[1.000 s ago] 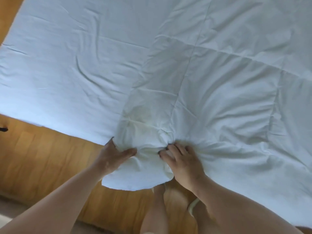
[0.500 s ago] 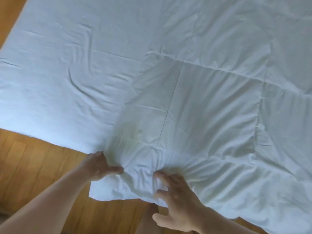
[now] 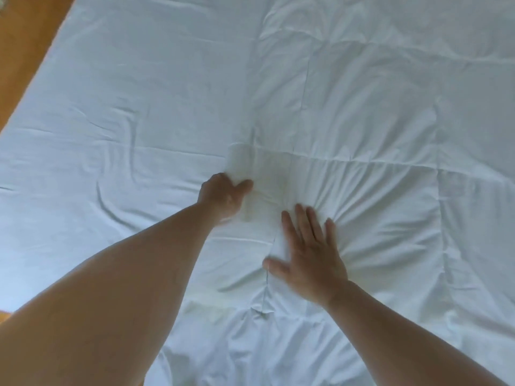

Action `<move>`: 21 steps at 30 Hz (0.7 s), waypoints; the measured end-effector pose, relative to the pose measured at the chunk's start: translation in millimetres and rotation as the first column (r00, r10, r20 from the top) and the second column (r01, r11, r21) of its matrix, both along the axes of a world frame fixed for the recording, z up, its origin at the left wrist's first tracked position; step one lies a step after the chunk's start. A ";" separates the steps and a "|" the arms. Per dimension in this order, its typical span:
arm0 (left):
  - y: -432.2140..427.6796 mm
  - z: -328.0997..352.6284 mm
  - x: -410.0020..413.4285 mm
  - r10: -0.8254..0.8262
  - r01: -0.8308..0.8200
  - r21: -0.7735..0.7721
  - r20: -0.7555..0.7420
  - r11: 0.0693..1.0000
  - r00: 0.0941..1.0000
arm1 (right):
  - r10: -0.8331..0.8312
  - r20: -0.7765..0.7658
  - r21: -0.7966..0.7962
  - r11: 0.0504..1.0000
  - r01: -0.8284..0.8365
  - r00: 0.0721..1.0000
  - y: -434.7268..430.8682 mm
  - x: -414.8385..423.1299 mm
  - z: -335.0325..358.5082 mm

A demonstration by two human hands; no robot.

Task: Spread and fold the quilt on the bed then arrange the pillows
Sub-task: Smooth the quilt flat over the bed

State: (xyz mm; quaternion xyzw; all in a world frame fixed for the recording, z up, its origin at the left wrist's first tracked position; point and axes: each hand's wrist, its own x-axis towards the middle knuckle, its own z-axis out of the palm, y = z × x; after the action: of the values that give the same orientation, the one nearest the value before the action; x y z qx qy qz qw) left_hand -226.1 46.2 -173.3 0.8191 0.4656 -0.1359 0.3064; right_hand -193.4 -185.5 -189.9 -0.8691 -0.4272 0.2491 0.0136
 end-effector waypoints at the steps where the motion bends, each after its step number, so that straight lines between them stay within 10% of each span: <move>1: 5.8 0.0 -4.0 -0.034 0.032 0.056 0.025 0.998 0.999 | -0.006 0.013 0.038 0.999 0.006 1.000 -1.7 -10.5 -1.4; 7: 40.4 -1.2 -35.9 0.040 -0.043 0.078 0.037 0.996 0.999 | -0.045 -0.003 0.254 0.966 0.044 0.999 -65.1 -93.6 -7.5; 15: -43.5 27.0 -188.0 0.275 -0.228 -0.534 0.009 0.814 0.961 | 0.105 -0.098 0.130 0.987 -0.092 0.990 -150.6 -125.6 28.2; 21: -125.6 42.1 -279.0 0.363 -0.360 -0.596 -0.122 0.717 0.924 | 0.043 0.118 -0.054 0.998 -0.037 0.992 -268.5 -109.8 39.5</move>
State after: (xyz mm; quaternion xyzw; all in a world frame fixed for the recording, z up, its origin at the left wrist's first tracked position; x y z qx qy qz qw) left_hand -505.0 -79.4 -131.2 0.5699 0.5470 -0.2144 0.5745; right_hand -303.2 -454.0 -150.4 -0.8738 -0.4379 0.2079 -0.0392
